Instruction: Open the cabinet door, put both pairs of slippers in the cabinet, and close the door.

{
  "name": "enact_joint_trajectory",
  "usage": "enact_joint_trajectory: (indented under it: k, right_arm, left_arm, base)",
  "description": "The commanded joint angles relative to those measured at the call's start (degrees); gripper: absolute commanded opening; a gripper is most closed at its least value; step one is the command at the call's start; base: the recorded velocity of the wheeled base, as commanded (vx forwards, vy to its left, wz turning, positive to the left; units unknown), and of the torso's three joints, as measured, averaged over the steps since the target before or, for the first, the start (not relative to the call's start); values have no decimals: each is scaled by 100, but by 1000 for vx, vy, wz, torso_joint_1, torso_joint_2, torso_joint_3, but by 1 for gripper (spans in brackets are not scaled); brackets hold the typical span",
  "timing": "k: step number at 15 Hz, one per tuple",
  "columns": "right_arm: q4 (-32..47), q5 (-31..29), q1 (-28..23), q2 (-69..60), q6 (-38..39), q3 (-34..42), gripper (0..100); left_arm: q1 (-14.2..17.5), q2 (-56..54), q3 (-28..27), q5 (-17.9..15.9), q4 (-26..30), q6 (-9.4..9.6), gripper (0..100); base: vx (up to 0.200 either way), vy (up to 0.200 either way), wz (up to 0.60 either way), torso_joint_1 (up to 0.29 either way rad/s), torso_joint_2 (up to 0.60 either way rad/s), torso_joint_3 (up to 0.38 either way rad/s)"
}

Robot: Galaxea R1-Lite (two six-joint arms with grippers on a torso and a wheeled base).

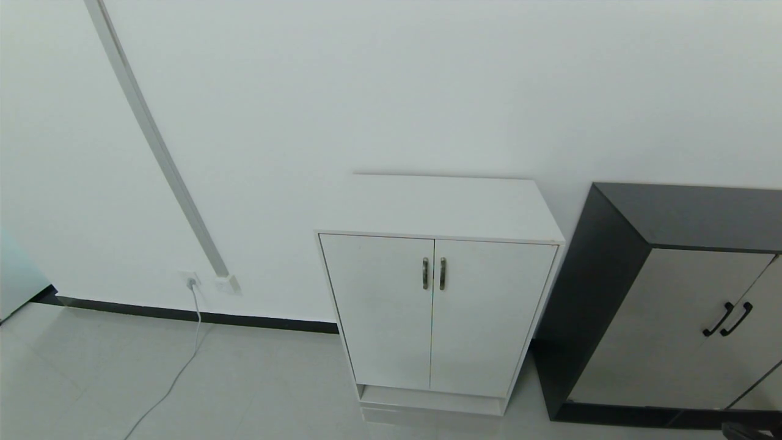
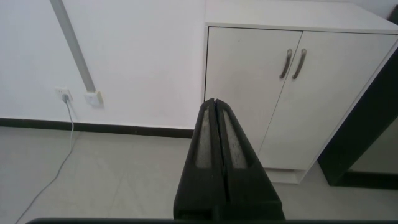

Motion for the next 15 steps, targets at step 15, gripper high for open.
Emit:
enact_joint_trajectory:
  k: [15]
  right_arm:
    - [2697,1304,203,-3995,-431,0,0]
  left_arm:
    - [1,8,0,0,-6,10,0]
  base:
    - [0,0,0,0,0,0]
